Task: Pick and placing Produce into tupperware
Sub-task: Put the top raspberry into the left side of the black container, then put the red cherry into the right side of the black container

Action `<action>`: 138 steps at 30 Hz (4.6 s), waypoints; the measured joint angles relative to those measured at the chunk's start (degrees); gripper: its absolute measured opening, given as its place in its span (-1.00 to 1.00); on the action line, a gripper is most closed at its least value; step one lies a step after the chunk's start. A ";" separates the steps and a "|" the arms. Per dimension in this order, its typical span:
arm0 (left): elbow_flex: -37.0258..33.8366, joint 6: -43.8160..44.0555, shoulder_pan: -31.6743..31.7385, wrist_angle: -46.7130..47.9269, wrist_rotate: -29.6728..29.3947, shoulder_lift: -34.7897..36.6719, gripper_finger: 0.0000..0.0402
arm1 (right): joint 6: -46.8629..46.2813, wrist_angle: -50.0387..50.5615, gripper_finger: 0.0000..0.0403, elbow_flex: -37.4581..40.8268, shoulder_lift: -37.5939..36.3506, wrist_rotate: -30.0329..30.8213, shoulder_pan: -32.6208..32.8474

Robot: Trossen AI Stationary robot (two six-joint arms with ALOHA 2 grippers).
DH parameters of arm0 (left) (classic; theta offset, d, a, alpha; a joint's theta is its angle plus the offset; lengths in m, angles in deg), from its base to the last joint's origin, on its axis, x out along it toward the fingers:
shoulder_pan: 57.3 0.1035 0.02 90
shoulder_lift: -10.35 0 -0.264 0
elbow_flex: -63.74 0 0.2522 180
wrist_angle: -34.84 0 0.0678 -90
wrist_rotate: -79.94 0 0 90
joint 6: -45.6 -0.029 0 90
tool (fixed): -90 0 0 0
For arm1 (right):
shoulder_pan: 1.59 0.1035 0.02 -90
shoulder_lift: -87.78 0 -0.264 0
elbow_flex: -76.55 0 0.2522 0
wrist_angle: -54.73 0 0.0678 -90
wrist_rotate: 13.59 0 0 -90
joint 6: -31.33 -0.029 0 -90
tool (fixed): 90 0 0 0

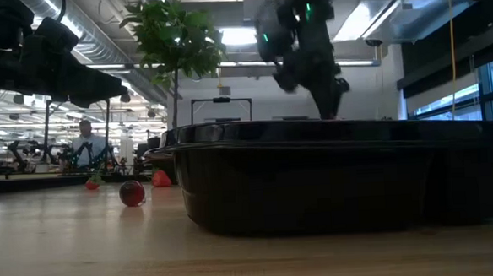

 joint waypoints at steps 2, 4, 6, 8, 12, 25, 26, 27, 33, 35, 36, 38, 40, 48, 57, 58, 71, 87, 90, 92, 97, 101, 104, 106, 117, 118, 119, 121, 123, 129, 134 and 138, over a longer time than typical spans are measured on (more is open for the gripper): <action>0.00 0.00 -0.02 0.01 0.00 -0.01 -0.07 | -0.30 -1.05 -0.45 -1.22 -0.21 0.00 5.25; 0.00 0.00 0.00 0.02 -0.02 0.00 -0.07 | -1.45 -3.22 -0.45 -2.47 -0.21 -0.02 10.38; 0.00 0.00 -0.02 0.01 -0.01 -0.01 -0.07 | -1.56 -6.83 -0.44 -3.17 -0.23 -0.04 15.36; 0.00 0.01 -0.02 0.00 0.00 -0.01 -0.07 | -1.61 -11.45 -0.43 -3.21 -0.25 -0.02 19.97; 0.00 0.04 -0.02 -0.01 0.00 -0.01 -0.07 | -1.10 -21.71 -0.43 -2.03 -0.26 0.05 27.69; 0.00 0.16 -0.02 0.02 0.00 -0.01 -0.07 | -0.45 -49.81 -0.42 13.80 -0.27 0.21 37.83; 0.00 0.17 0.00 0.02 0.00 -0.01 -0.07 | -1.30 -51.91 -0.42 15.41 -0.27 0.17 38.04; 0.00 0.17 0.00 -0.01 0.00 0.00 -0.07 | -1.71 -53.66 -0.42 16.85 -0.27 0.15 38.20; 0.00 0.17 -0.01 0.00 0.00 -0.01 -0.07 | -3.12 -58.55 -0.42 22.04 -0.27 0.20 38.73; 0.00 0.17 0.00 -0.01 0.00 -0.01 -0.07 | -3.08 -60.24 -0.42 23.28 -0.27 0.16 38.76; 0.00 0.17 -0.02 0.02 0.00 -0.01 -0.07 | -3.05 -60.56 -0.42 23.70 -0.27 0.15 38.75; 0.00 0.16 -0.01 -0.01 0.00 -0.01 -0.07 | -2.81 -61.08 -0.42 24.17 -0.27 0.15 38.76; 0.00 0.16 -0.01 0.02 0.00 -0.01 -0.07 | -2.78 -61.06 -0.42 24.56 -0.27 0.18 38.75; 0.00 0.15 -0.02 0.01 0.00 -0.01 -0.07 | 1.50 -61.41 -0.42 24.64 -0.27 0.20 38.75; 0.00 0.13 -0.02 -0.01 -0.02 -0.01 -0.07 | 2.38 -61.45 -0.33 24.64 -0.27 0.20 38.67; 0.00 0.13 0.00 -0.01 0.00 -0.01 -0.07 | 2.37 -61.49 -0.32 24.64 -0.27 0.20 38.67; 0.00 0.13 -0.02 0.00 0.00 0.00 -0.07 | 3.03 -62.05 -0.32 24.61 -0.27 0.20 38.67; 0.00 0.00 -0.02 0.01 0.00 0.02 -0.07 | 9.20 -56.02 -0.32 24.48 -20.50 3.52 35.86; 0.00 0.00 0.00 -0.01 0.00 -0.01 -0.07 | 10.50 -58.16 -0.32 30.01 -26.65 6.40 34.96; 0.00 0.00 -0.02 -0.01 0.00 0.00 -0.07 | 10.68 -61.19 -0.32 35.08 -30.85 7.22 34.58; -0.01 0.00 0.00 -0.09 -0.02 0.02 -0.07 | 10.41 -69.99 -0.32 50.43 -41.32 7.63 33.44; -0.02 0.00 0.00 -0.14 -0.02 0.02 -0.07 | 9.92 -80.83 -0.32 62.73 -49.57 7.65 32.03; -0.02 0.02 -0.01 -0.20 -0.02 0.02 -0.07 | 9.19 -87.57 -0.32 69.83 -55.59 7.71 30.78; -0.02 0.02 -0.01 -0.29 -0.02 0.02 -0.07 | 9.27 -90.95 -0.32 73.57 -59.05 7.78 30.11; -0.02 0.39 -0.02 -0.29 1.15 0.02 -0.07 | 13.37 -107.43 -0.32 91.75 -72.54 12.09 25.85; -0.02 0.39 -0.02 -0.29 1.16 0.02 -0.07 | 12.98 -107.68 -0.32 92.79 -73.53 12.06 25.66; -0.02 0.39 0.00 -0.29 1.18 0.02 -0.07 | 12.31 -107.57 -0.32 93.46 -74.22 12.01 25.55; -0.02 0.04 -0.02 -0.29 1.22 0.02 -0.03 | 11.96 -107.62 -0.31 94.29 -75.32 12.02 25.47; -0.02 -0.87 -0.04 -0.30 2.08 0.02 0.03 | 11.97 -107.86 -0.31 94.59 -75.73 12.02 25.49; -0.02 -1.28 -0.04 -3.00 3.36 0.02 0.30 | 13.49 -107.80 -0.31 94.67 -75.72 12.09 25.49; -0.02 3.57 -0.04 -4.93 4.25 0.02 0.37 | 15.07 -107.78 -0.31 94.67 -75.72 12.11 25.49; 0.27 7.32 -0.04 -7.72 6.28 0.02 0.38 | 15.17 -107.73 -0.31 94.67 -75.70 12.11 25.48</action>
